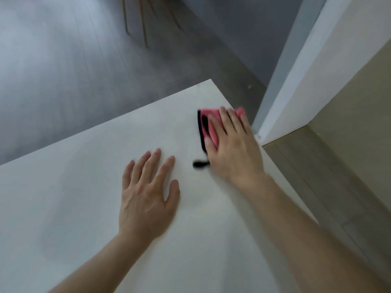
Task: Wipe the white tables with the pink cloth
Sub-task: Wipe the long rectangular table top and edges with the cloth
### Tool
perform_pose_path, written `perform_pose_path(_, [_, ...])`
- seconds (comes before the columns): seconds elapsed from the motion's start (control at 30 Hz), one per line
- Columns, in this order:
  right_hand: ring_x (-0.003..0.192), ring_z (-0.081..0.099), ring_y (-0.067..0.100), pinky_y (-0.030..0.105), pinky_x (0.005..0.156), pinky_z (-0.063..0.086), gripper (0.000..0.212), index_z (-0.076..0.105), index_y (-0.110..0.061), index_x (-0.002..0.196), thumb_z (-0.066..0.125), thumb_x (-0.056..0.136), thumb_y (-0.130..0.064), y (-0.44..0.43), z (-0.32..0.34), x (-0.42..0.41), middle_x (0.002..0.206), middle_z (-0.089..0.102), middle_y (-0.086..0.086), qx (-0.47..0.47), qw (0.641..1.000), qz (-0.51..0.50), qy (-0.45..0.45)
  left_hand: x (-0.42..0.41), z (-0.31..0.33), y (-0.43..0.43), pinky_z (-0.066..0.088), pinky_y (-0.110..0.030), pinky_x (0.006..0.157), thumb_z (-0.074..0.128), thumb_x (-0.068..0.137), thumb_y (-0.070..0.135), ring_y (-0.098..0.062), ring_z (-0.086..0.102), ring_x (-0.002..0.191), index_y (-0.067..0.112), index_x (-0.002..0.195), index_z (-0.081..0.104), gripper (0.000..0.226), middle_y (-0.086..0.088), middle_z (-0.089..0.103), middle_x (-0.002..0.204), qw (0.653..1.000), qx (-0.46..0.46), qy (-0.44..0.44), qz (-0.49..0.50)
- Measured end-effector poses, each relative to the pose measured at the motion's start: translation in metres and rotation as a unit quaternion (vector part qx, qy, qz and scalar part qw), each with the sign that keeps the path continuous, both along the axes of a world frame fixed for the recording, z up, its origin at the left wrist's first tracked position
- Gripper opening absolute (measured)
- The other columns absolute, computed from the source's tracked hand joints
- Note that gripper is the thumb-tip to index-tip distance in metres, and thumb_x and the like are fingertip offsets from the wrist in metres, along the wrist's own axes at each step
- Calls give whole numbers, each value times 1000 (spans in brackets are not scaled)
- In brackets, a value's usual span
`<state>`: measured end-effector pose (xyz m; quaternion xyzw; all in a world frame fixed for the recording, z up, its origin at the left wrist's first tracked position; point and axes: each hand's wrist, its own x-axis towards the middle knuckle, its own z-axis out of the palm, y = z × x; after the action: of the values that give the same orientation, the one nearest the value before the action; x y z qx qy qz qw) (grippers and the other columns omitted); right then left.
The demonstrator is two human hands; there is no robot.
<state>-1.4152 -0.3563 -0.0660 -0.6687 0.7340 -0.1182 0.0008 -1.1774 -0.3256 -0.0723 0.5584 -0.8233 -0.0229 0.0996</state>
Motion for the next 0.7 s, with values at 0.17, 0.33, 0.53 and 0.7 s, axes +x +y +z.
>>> perform_pose_path(0.17, [168,5,23,50,136,6,69,23,-21,171,22,110,-52,48,7,6,180,14,8,49,999,-8,1,-1,0,-3,22,-56,132,40,108,48,-27,29,163,27,162,49,59,-5,39,173,1000,4,-4,-1])
perform_pose_path(0.33, [168,5,24,50,135,-5,73,22,-23,172,19,106,-53,-105,12,7,181,13,10,91,996,-21,-3,-1,3,-3,22,-54,132,42,106,50,-25,30,162,30,160,51,58,-3,41,171,1000,1,13,1])
perform_pose_path(0.53, [168,3,21,47,136,-3,72,20,-22,173,20,108,-53,-35,-1,-13,181,10,7,59,998,5,-19,-3,9,-2,21,-53,132,40,106,52,-24,31,161,31,159,51,59,-2,43,170,1000,0,18,1])
perform_pose_path(0.7, [168,4,18,46,136,3,70,23,-20,172,20,111,-55,115,-5,-31,181,12,5,47,999,-24,5,-5,11,-1,24,-53,130,43,104,51,-28,37,155,30,153,54,55,-3,48,164,1000,-14,26,-7])
